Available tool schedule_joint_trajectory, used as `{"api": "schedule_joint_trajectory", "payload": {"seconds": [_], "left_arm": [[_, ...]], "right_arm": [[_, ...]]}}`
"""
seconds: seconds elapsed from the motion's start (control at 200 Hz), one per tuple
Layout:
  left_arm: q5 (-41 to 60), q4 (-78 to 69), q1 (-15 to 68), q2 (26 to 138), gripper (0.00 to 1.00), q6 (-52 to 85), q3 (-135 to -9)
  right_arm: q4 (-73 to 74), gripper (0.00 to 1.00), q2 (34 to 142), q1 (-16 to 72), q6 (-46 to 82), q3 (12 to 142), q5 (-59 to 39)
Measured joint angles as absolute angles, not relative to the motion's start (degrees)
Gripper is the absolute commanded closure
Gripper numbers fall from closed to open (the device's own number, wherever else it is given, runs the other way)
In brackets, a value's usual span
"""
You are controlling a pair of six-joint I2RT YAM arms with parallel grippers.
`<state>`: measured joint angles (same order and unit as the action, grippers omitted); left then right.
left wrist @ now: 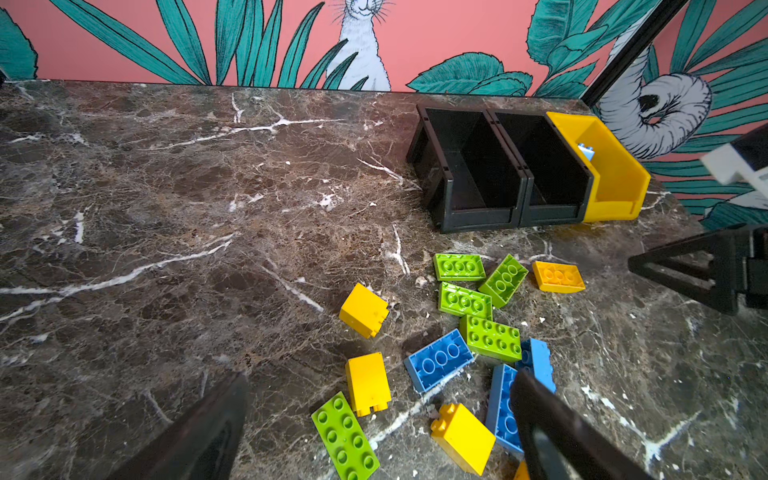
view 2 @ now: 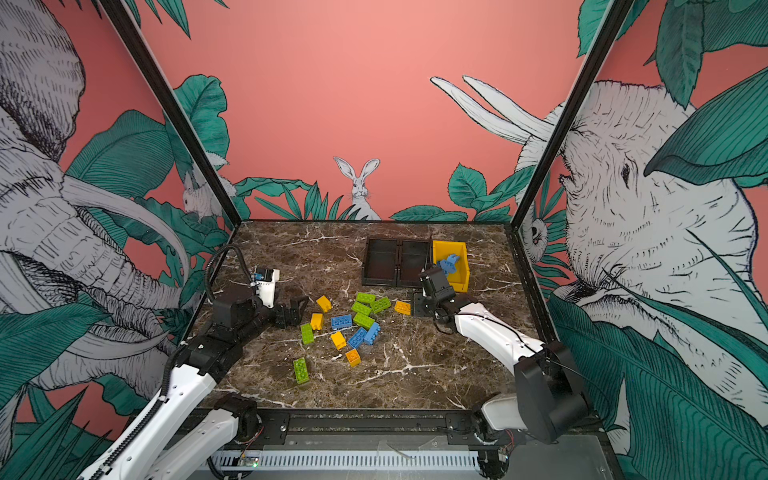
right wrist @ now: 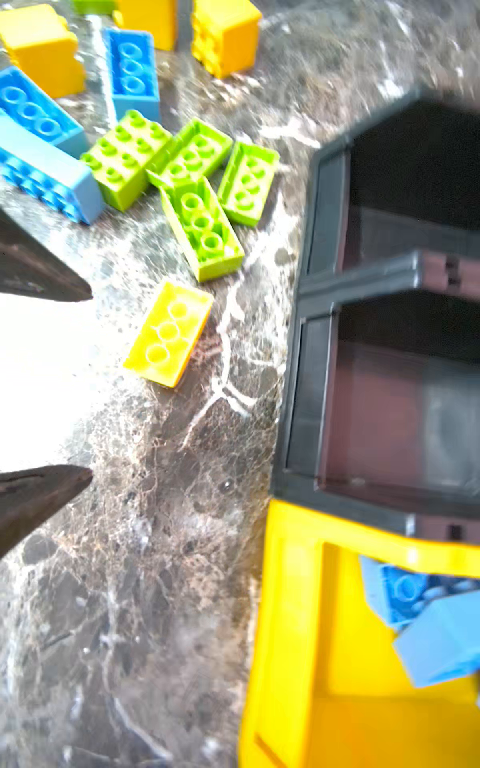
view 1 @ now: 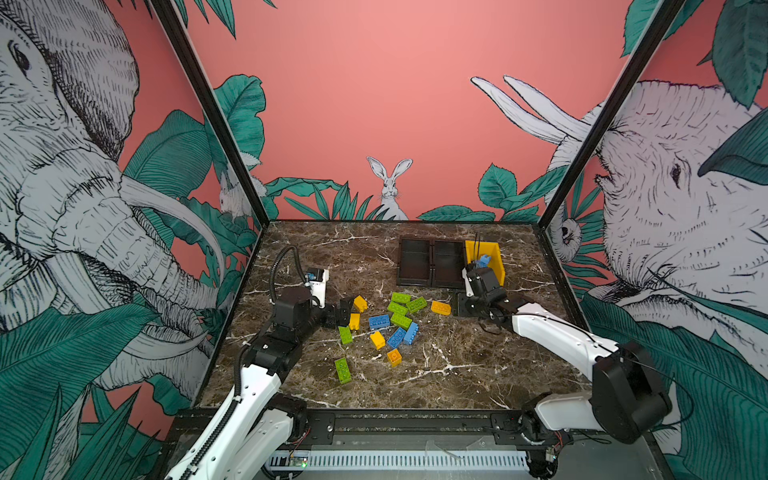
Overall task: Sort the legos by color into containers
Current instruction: 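Move the right gripper back to the brick pile beside the black bins, then lower the right gripper onto a yellow brick and grasp it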
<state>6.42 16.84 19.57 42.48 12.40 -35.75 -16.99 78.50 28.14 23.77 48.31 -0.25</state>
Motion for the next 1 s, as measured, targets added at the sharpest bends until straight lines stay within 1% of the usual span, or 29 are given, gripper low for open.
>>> {"api": "schedule_joint_trajectory", "payload": {"seconds": [0.115,0.36,0.52,0.69,0.835,1.0], "left_arm": [[6.4,16.9,19.6,42.5,0.01,12.4,-35.7],[6.4,17.2,19.6,41.1,0.01,12.4,-35.7],[6.2,17.7,19.6,39.2,0.01,12.4,-35.7],[5.7,18.3,19.6,38.9,0.01,12.4,-35.7],[5.3,19.0,19.6,38.9,0.01,12.4,-35.7],[4.9,19.8,19.6,38.5,0.01,12.4,-35.7]], "right_arm": [[-19.5,0.28,81.9,28.1,16.3,51.7,-4.0],[-22.1,0.25,92.7,28.1,2.2,59.7,-8.8],[-22.8,0.25,99.0,28.1,-2.4,63.7,-10.6],[-24.5,0.26,102.8,28.1,-4.5,65.3,-11.0],[-25.2,0.3,104.2,28.1,-4.6,66.1,-11.0],[-26.1,0.42,105.7,28.1,-4.4,67.6,-11.2]]}}
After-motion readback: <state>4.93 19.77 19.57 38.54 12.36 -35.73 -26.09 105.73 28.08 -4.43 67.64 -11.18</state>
